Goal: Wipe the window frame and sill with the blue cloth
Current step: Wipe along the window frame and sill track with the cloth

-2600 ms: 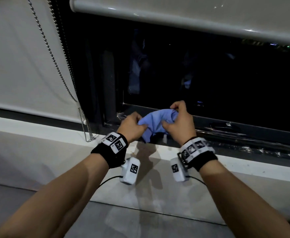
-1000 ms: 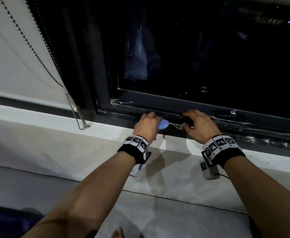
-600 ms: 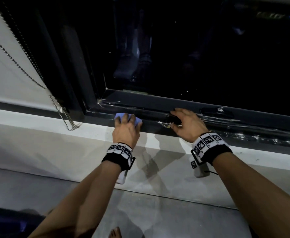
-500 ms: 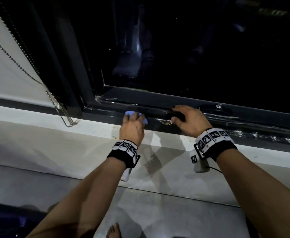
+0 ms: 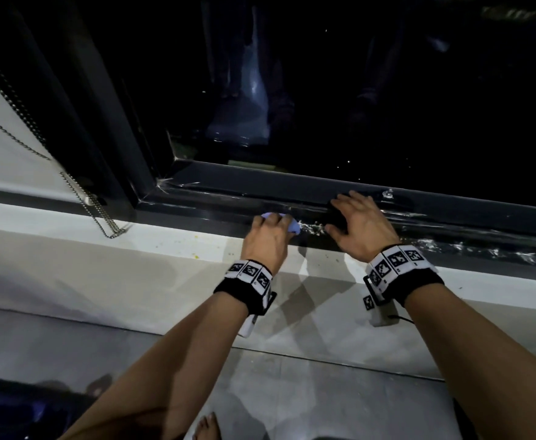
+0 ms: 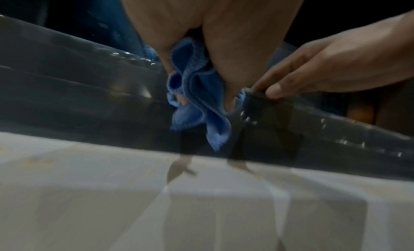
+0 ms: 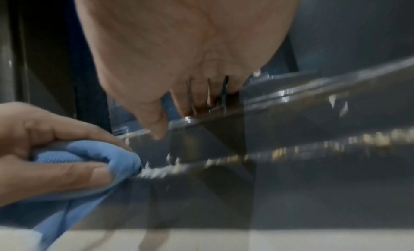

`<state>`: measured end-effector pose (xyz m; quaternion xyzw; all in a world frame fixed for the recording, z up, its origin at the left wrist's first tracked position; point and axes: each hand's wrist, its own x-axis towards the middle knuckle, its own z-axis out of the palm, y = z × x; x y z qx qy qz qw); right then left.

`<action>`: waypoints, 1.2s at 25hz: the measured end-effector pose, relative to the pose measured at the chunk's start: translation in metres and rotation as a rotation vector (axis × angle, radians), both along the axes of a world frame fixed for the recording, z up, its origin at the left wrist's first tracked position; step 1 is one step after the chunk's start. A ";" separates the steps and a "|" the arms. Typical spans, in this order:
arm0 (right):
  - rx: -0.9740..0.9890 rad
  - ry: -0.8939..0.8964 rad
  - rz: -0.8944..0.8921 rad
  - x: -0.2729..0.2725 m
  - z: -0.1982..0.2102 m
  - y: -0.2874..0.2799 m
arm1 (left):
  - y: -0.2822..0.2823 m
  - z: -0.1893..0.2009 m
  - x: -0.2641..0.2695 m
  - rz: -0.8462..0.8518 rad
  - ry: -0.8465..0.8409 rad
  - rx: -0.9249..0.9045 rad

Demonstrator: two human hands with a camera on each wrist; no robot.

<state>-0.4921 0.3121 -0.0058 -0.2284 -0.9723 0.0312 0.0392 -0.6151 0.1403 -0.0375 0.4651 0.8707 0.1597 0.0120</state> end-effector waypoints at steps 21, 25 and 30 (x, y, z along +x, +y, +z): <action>-0.132 0.647 -0.281 0.074 0.006 0.029 | -0.026 0.012 -0.015 0.165 -0.211 0.244; -0.192 0.234 -0.378 0.071 -0.006 0.059 | 0.011 0.008 0.010 0.104 -0.199 0.186; -0.181 0.195 -0.364 0.070 -0.009 0.069 | 0.033 0.011 0.046 -0.121 -0.180 0.105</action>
